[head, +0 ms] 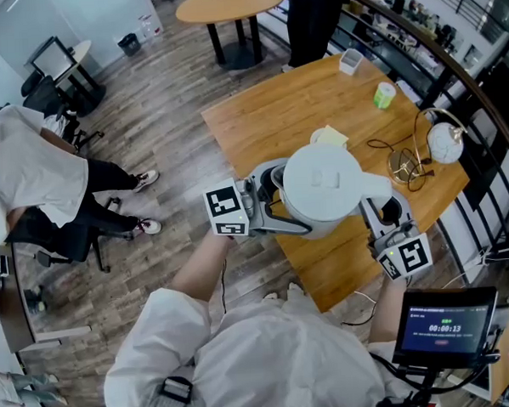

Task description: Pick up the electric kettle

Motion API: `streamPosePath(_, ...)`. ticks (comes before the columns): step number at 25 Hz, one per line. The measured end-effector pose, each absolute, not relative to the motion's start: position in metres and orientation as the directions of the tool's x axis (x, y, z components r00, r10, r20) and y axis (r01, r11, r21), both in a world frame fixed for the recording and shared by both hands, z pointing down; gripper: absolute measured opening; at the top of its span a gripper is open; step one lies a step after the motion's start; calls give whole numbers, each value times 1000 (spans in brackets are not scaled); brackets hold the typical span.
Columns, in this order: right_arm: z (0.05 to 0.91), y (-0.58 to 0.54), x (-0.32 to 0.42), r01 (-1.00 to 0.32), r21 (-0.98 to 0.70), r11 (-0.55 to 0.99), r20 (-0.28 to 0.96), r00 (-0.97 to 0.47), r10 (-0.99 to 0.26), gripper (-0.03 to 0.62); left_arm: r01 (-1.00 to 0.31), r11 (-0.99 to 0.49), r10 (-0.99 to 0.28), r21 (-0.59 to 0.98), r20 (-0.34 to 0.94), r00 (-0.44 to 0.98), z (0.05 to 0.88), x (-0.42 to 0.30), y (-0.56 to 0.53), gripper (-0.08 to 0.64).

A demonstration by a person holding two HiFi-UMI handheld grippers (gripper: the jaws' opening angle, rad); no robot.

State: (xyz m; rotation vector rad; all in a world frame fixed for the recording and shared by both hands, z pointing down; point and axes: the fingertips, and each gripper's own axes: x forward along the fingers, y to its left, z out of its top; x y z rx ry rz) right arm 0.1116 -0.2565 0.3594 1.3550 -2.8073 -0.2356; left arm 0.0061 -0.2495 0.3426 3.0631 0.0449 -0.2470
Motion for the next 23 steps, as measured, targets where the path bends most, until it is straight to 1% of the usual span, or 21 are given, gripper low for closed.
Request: streamPosePath(23, 361, -255, 112, -775, 135, 617, -47, -627, -777, 130, 33, -997, 22, 67, -162, 987, 343, 7, -248, 580)
